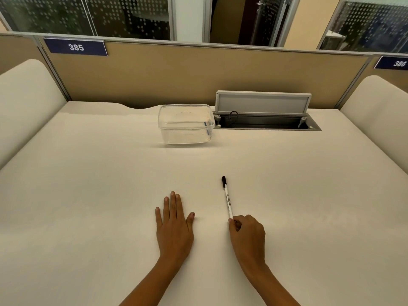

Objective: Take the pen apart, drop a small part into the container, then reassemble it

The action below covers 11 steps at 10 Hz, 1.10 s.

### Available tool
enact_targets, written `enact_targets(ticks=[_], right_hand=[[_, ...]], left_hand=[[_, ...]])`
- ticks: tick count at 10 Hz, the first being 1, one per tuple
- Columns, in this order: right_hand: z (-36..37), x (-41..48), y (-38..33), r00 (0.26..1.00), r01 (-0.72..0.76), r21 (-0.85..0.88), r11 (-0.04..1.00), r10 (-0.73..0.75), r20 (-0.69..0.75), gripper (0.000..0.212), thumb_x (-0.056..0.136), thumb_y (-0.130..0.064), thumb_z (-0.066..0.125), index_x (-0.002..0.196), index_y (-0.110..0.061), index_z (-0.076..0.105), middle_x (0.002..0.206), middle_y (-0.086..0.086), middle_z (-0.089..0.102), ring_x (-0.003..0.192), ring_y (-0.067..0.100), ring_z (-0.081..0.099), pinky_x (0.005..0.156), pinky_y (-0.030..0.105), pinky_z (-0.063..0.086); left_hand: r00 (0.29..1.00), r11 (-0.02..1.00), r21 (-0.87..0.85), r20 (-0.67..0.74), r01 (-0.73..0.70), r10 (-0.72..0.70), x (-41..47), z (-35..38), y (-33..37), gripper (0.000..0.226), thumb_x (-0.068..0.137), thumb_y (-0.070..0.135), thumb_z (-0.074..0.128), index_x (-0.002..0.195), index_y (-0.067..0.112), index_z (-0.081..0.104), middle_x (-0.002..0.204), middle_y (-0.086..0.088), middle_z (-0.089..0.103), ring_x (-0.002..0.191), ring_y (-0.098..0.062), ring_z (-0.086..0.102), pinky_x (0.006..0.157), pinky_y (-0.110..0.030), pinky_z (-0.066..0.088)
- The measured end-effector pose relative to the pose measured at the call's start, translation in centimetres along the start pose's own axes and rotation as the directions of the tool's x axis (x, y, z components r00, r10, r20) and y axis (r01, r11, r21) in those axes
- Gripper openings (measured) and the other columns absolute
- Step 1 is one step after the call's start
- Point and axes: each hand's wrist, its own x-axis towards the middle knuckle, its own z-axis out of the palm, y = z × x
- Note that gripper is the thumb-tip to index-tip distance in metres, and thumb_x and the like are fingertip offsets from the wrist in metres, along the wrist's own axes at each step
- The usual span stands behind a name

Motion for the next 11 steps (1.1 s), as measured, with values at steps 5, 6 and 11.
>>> enact_targets(ticks=[5,6,11], right_hand=[[0.2,-0.3,0.0,1.000,0.024,-0.031,0.999,-0.024,0.001,0.010,0.086,-0.016,0.064,0.084,-0.006,0.065,0.077,0.008,0.063,0.061,0.017,0.051,0.058,0.022,0.039],[0.1,-0.3,0.1,0.999,0.046,-0.048,0.998,-0.046,-0.001,0.012,0.086,-0.018,0.064,0.083,-0.006,0.063,0.075,0.008,0.062,0.062,0.020,0.053,0.057,0.026,0.042],[0.1,3.1,-3.0,0.953,0.294,-0.129,0.947,-0.301,-0.038,0.015,0.088,-0.011,0.057,0.099,-0.002,0.062,0.092,0.013,0.061,0.085,0.028,0.058,0.063,0.036,0.054]], left_hand=[[0.996,0.998,-0.035,-0.076,-0.050,0.047,-0.3,0.0,-0.5,0.088,0.080,0.055,-0.028,0.149,0.013,0.006,0.159,-0.003,0.005,0.147,-0.021,0.001,0.118,-0.038,-0.004],[0.998,0.999,-0.042,-0.052,-0.028,0.026,-0.3,0.0,-0.6,0.059,0.097,0.042,0.005,0.150,0.014,0.001,0.160,-0.002,0.001,0.147,-0.018,-0.004,0.119,-0.037,-0.006],[0.983,0.959,-0.273,-0.179,-0.080,0.031,1.9,-2.3,-0.9,0.052,0.099,0.028,0.030,0.148,0.011,0.024,0.157,-0.006,0.022,0.146,-0.020,0.016,0.120,-0.036,0.007]])
